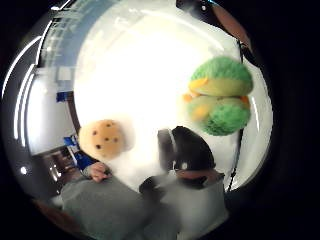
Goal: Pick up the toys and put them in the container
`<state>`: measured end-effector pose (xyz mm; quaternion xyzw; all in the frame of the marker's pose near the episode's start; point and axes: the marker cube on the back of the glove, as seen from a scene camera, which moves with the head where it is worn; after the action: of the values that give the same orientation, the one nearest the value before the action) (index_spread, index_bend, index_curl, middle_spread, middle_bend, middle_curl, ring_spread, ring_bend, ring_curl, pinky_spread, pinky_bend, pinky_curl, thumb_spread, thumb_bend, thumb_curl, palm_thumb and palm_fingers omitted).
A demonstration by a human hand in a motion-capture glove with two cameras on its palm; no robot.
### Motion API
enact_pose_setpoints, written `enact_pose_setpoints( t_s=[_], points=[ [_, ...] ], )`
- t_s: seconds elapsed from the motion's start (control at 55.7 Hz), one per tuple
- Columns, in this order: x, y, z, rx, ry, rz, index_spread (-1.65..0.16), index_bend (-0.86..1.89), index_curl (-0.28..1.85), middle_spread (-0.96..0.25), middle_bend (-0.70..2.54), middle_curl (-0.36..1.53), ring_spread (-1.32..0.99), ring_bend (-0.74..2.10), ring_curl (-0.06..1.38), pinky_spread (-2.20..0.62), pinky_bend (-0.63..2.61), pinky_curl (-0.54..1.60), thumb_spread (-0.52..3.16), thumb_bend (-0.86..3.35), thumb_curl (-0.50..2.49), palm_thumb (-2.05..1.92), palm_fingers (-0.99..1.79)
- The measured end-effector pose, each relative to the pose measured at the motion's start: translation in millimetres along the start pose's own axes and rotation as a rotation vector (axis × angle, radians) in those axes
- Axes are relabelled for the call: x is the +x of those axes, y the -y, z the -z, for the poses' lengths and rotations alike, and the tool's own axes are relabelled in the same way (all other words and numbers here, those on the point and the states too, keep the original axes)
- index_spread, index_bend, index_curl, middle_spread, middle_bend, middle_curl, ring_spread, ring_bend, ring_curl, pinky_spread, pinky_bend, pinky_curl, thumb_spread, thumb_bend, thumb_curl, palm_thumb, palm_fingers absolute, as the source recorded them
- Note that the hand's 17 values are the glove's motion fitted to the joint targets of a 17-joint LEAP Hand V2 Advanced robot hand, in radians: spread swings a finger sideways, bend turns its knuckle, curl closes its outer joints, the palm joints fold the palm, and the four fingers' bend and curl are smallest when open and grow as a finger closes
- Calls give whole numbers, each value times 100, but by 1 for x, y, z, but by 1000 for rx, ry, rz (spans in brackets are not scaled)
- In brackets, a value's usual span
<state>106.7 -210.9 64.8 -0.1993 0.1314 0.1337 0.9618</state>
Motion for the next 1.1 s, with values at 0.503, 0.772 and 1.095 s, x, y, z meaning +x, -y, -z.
enact_pose_setpoints(
  t_s=[0.503,0.772,1.095],
  points=[
    [-12,0,7,100,-123,22,-36,18,16,-29,66,51,-48,118,41,-20,83,33,143,4,35,31,45],
    [-22,-19,180,341,-66,160,-38,20,25,-29,72,55,-49,115,41,-23,75,32,141,3,36,35,49],
    [-96,29,224,358,-164,420,-38,18,31,-29,72,56,-50,112,41,-23,73,32,140,0,36,37,49]
  ],
)
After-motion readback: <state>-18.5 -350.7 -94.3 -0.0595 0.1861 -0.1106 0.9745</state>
